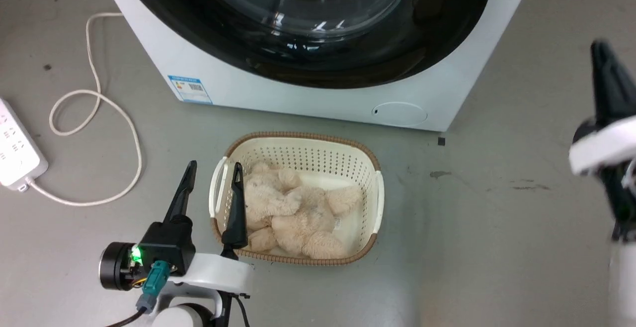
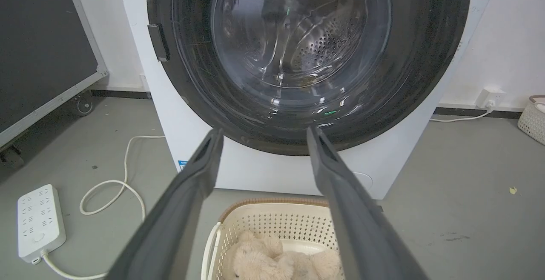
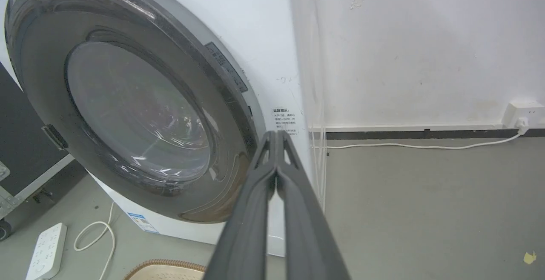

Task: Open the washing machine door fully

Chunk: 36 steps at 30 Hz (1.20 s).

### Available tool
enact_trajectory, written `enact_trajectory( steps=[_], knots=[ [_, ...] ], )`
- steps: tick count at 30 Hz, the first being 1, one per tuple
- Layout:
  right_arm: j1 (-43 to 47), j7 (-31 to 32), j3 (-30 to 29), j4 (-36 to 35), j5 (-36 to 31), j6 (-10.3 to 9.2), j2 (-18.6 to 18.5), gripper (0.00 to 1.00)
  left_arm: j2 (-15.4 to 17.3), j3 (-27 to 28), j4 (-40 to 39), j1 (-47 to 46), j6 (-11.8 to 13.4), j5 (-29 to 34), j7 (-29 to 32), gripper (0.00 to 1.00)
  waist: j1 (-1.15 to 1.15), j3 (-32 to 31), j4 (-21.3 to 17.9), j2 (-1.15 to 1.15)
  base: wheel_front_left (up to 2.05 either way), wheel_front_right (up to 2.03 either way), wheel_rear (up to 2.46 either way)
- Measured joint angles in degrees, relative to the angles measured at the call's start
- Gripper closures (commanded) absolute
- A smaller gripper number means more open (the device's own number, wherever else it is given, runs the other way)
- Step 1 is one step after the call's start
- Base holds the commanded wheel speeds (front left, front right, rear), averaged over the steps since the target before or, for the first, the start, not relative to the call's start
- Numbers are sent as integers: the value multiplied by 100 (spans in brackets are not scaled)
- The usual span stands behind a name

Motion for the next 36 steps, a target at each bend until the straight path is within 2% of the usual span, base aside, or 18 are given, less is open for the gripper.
enact_trajectory(
  steps=[10, 17, 36],
  knots=[
    [-1417, 732, -531, 853, 727, 0, 88, 100, -1, -116, -145, -30, 97, -91, -104, 0, 0, 343, 163, 0, 0, 0, 0],
    [-2280, 1525, -858, 1604, 1141, 0, 188, 100, 0, -209, -182, -51, 108, -136, -207, 0, 0, 549, 284, 0, 0, 0, 0],
    [-4174, 3262, -2232, 3094, 1492, -1, 198, 100, 0, -514, -344, -276, 314, -293, -408, 0, 0, 1008, 634, 0, 0, 0, 0]
  ],
)
